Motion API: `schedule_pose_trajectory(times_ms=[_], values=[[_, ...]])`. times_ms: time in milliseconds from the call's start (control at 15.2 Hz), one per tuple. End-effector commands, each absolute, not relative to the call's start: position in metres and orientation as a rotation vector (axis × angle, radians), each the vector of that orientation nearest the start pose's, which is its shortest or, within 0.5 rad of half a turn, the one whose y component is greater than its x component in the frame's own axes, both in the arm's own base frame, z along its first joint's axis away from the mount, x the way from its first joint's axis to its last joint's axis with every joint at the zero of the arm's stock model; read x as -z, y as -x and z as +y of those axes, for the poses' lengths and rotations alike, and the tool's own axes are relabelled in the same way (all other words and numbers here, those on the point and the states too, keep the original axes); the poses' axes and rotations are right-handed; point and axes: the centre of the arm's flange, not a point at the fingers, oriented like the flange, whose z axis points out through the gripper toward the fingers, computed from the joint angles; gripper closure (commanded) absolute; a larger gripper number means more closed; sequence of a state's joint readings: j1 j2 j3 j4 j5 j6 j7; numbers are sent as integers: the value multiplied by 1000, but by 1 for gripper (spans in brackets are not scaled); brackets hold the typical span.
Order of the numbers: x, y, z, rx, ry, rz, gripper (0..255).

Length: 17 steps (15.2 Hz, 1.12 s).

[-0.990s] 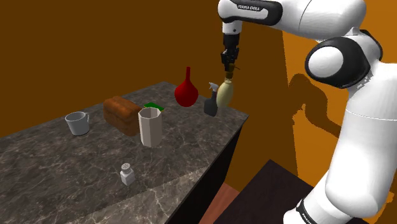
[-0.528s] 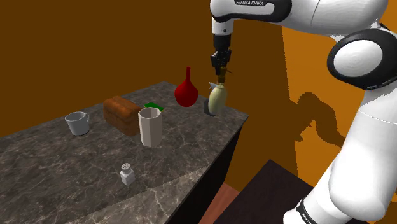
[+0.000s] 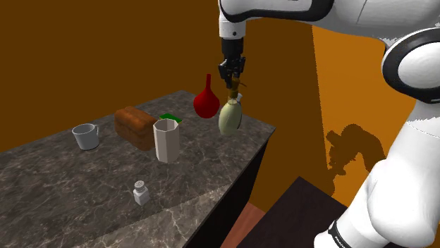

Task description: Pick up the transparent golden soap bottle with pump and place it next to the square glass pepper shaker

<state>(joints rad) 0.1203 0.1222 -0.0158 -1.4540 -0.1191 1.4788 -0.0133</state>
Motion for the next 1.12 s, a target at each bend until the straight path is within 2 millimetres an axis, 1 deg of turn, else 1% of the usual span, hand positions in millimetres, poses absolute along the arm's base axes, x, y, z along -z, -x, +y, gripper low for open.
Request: schedule_pose_trajectory(times_ms=[0,1056], values=[[-602,-573,73,-149,3259,-181,255],[-603,-527,279,-149,3259,-181,255]])
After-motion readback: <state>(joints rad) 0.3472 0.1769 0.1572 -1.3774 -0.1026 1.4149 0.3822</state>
